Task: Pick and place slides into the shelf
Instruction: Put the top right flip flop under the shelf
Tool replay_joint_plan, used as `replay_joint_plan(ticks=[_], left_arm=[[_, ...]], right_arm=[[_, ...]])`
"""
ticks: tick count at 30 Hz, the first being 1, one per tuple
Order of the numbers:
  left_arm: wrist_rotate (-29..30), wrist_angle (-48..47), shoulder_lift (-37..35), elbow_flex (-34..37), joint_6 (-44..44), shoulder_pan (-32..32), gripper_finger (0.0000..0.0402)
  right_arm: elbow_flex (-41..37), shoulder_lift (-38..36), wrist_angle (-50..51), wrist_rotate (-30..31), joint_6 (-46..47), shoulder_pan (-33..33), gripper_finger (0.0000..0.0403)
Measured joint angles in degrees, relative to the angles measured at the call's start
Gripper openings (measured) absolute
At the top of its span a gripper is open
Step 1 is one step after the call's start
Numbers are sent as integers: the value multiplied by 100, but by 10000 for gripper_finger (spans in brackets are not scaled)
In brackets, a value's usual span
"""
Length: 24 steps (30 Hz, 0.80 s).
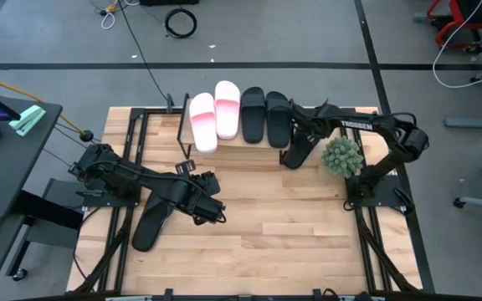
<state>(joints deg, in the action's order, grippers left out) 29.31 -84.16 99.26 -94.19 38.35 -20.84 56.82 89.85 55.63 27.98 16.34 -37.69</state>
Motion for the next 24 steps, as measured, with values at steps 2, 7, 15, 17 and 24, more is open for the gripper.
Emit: replay_joint_plan(ticks=[2,7,15,17,24], left_arm=[[1,0,0,0,0,0,71],[0,1,0,0,2,0,75],[-1,1,0,0,48,0,73],[-1,0,0,0,181,0,70],[-1,-2,0,0,332,-42,69]], right_arm=[[0,88,-54,-2,-2,-85,179],[0,269,-400,-68,-203,-241,176],[0,316,-831,-262,-313,-358,140],[0,316,-821,-268,-302,-441,122],[0,316,-808,-259,-319,-648,73]])
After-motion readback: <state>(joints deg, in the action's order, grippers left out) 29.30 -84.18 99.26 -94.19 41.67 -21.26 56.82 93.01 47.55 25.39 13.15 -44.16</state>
